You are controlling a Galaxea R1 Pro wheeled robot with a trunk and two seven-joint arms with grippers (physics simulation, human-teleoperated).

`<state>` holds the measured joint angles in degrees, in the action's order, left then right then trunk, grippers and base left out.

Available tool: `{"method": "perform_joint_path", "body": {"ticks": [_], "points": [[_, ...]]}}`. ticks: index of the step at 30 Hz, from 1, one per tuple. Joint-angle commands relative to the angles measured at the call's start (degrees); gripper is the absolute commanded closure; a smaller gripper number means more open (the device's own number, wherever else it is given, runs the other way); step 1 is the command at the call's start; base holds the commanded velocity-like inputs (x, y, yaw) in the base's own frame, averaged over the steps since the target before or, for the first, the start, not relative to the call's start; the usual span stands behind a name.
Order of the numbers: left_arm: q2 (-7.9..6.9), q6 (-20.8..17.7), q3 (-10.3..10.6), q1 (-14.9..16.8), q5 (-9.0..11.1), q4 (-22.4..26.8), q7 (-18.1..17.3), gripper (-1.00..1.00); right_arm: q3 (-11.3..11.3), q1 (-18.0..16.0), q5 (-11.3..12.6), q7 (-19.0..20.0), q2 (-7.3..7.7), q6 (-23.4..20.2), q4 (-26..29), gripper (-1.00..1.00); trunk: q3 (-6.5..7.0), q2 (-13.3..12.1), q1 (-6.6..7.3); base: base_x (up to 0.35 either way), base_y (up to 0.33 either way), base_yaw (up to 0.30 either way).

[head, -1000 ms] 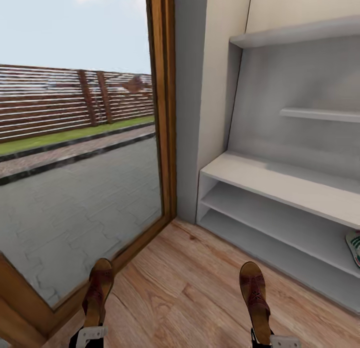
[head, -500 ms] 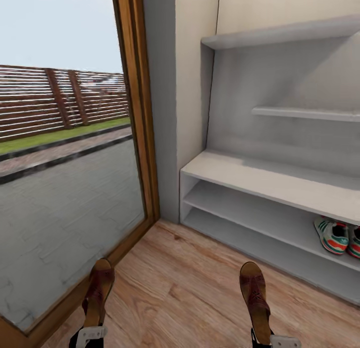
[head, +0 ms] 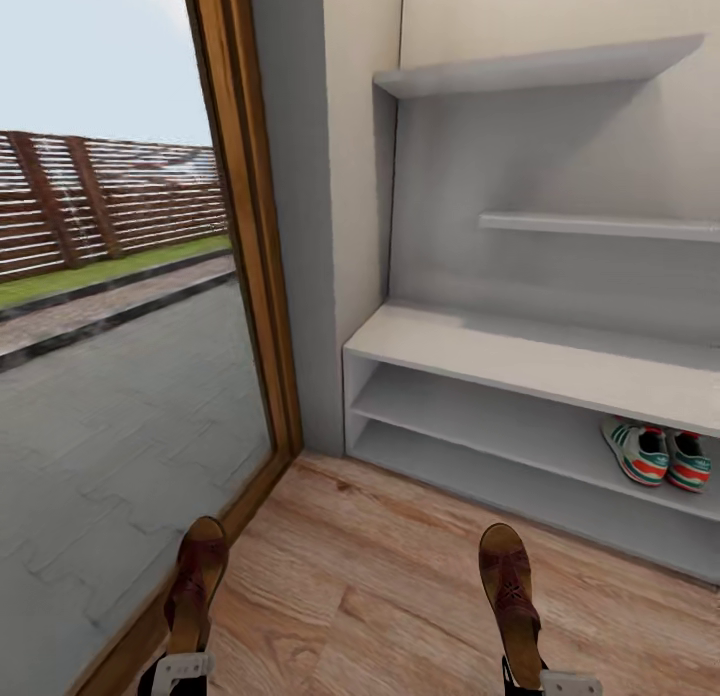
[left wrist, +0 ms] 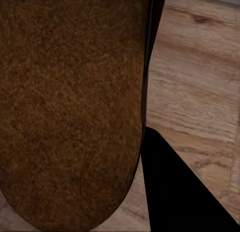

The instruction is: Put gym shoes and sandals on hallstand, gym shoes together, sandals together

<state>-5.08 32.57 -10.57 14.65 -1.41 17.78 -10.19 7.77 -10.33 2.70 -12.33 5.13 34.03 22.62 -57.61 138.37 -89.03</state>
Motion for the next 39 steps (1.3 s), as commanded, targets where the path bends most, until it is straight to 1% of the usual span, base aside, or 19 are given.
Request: {"method": "perform_joint_path", "body": {"ticks": [1, 8, 35, 39], "points": [[0.04, 0.1, -0.5, 0.0, -0.4, 0.0, -0.4, 1.00, 0.5, 0.0, 0.5, -0.3, 0.06, 0.2, 0.0, 1.00, -0.05, 0.0, 0.01, 0.022, 0.262, -0.265], [0.04, 0.1, -0.5, 0.0, -0.3, 0.0, -0.4, 1.00, 0.5, 0.0, 0.5, -0.3, 0.06, 0.2, 0.0, 1.00, -0.05, 0.0, 0.01, 0.007, 0.112, -0.265], [0.07, 0.1, -0.5, 0.0, -0.4, 0.0, -0.4, 1.00, 0.5, 0.0, 0.5, -0.3, 0.06, 0.2, 0.0, 1.00, -0.05, 0.0, 0.01, 0.001, 0.001, -0.265], [0.07, 0.1, -0.5, 0.0, -0.4, 0.0, -0.4, 1.00, 0.5, 0.0, 0.5, -0.3, 0.06, 0.2, 0.0, 1.00, -0.05, 0.0, 0.01, 0.136, -0.095, -0.265]]}}
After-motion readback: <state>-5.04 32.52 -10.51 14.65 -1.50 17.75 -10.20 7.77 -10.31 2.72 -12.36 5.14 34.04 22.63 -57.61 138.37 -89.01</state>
